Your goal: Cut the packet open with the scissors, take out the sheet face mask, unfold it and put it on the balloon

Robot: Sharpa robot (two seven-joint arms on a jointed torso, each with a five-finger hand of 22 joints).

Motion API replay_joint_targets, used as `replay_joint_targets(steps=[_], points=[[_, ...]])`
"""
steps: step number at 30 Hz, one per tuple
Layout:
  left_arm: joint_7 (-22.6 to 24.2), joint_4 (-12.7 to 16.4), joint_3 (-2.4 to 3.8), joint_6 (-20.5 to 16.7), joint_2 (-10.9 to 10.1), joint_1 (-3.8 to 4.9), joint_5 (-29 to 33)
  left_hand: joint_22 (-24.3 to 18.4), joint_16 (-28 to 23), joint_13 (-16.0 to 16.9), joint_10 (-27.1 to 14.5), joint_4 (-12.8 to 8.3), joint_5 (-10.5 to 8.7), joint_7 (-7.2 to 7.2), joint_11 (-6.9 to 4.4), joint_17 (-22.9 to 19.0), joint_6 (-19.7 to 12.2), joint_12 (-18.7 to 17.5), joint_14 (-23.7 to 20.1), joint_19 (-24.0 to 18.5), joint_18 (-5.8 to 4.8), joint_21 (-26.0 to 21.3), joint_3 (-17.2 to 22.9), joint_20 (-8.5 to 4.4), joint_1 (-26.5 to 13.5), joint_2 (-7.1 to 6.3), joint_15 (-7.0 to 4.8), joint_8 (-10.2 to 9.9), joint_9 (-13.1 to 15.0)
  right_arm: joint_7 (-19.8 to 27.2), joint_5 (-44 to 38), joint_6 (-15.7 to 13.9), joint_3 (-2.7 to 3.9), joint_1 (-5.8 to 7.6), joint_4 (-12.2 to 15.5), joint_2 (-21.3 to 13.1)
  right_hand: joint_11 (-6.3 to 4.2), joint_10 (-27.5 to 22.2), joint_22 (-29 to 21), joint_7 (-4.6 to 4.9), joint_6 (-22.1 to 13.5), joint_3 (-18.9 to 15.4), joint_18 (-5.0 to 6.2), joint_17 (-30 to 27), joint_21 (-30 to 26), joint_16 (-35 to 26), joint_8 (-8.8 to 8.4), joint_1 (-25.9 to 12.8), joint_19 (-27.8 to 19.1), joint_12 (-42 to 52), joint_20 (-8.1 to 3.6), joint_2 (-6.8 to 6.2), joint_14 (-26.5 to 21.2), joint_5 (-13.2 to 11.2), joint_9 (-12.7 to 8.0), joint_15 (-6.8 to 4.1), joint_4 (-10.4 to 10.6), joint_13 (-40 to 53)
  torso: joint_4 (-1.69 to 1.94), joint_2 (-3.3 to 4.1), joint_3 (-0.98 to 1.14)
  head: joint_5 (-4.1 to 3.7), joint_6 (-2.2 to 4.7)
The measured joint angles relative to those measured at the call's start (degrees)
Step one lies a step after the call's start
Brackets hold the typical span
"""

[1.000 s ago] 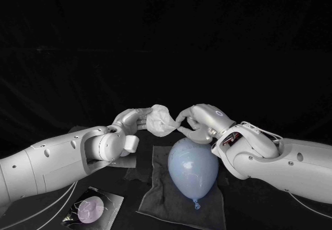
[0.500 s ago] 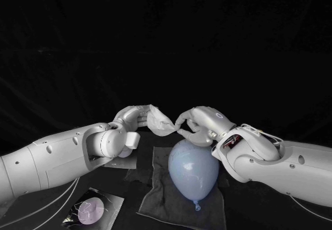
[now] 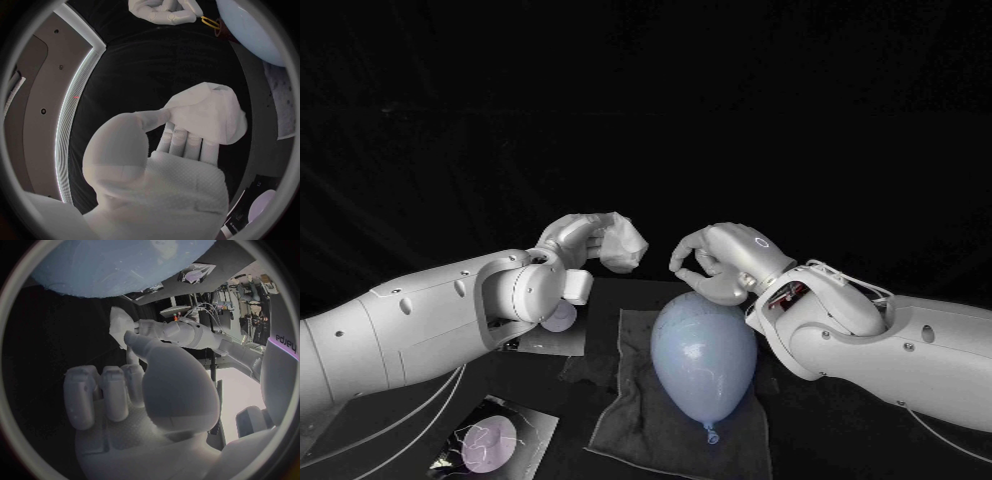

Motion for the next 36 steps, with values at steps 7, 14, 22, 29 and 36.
replay_joint_targets(steps=[7, 14, 22, 29, 36], points=[[-0.63, 0.05, -0.02, 0.05, 0.22, 0.09, -2.26, 0.00, -0.22, 0.00, 0.00, 0.00, 0.00, -0.08, 0.00, -0.01, -0.08, 0.00, 0.00, 0.00, -0.03, 0.00, 0.00, 0.00, 0.16, 0.16, 0.00, 0.11, 0.00, 0.04, -0.30, -0.40, 0.17, 0.33, -0.91, 0.13, 0.00, 0.00, 0.02, 0.00, -0.01, 0.00, 0.00, -0.03, -0.05, 0.00, -0.02, 0.00, -0.01, -0.02, 0.00, 0.00, 0.00, 0.00, 0.09, 0.00, 0.00, 0.01, 0.04, 0.02, -0.02, -0.10, 0.15], [-1.03, 0.12, -0.02, 0.05, 0.25, 0.13, -3.70, 0.00, -0.22, 0.00, 0.00, 0.00, -0.07, -0.08, 0.00, 0.04, -0.09, 0.00, 0.00, 0.00, -0.07, 0.00, 0.00, 0.00, 0.29, 0.29, 0.00, 0.12, 0.07, 0.13, 0.11, -0.54, 0.27, 0.65, -2.52, 0.84, 0.00, -0.01, 0.03, 0.62, -1.79, 0.46, 0.00, -0.02, -0.07, -0.04, 0.25, -1.16, -0.01, -3.54, 0.00, -0.65, 0.00, 0.01, 0.56, 0.00, 0.14, 0.00, 0.05, 0.02, -0.07, -0.07, 0.26], [-1.36, 0.72, -0.03, 0.03, 0.32, 0.16, -4.44, 0.01, -0.22, 0.00, 0.00, 0.00, 0.19, -0.08, 0.00, 0.04, -0.09, 0.00, 0.00, 0.00, -0.09, 0.00, 0.00, 0.00, 0.29, 0.29, 0.00, 0.11, 0.13, -0.13, 1.78, -0.74, 0.26, 0.70, -5.42, 4.24, 2.77, -2.10, 0.01, 3.67, -8.17, -5.15, 0.00, 0.02, -0.11, -0.08, -5.08, -7.49, 0.16, -8.43, 1.17, -5.19, 0.11, 0.02, -1.87, 1.95, 4.65, -0.04, 0.08, 0.02, -0.07, -0.09, 0.37], [-1.64, 1.30, -0.04, -0.17, 0.55, 0.17, -4.69, 0.01, -0.22, 0.00, 0.00, 0.00, 0.20, -0.08, 0.00, 0.03, -0.09, 0.00, 0.19, 0.00, -0.11, 0.00, -0.32, 0.00, 0.29, 0.29, 0.20, 0.10, 0.12, -1.69, 0.95, -1.10, 0.25, 0.51, -9.04, 8.63, 3.38, -5.02, -0.02, 4.00, -8.70, -8.98, 0.00, 0.02, -0.82, 0.00, -6.66, -8.75, 0.24, -12.46, 2.08, -6.45, 0.10, 0.02, -2.77, 2.36, 7.69, -0.03, 0.11, 0.01, -0.07, -0.16, 0.59], [-1.94, 1.74, -0.06, -0.52, 0.78, 0.17, -4.75, 0.01, -0.22, 0.00, 0.00, 0.01, 0.21, -0.08, 0.00, 0.03, -0.09, 0.00, 0.19, 0.00, -0.13, 0.00, -0.33, 0.00, 0.29, 0.28, 0.20, 0.05, 0.11, -3.55, -1.71, -1.50, 0.21, -0.09, -11.99, 11.88, 3.28, -5.32, 0.00, 3.56, -8.03, -11.20, 0.00, 0.01, -0.99, 0.00, -6.66, -8.74, 0.24, -12.59, 2.09, -6.46, 0.10, 0.02, -2.78, 2.36, 9.58, 0.00, 0.13, 0.01, -0.07, -0.19, 0.75]])
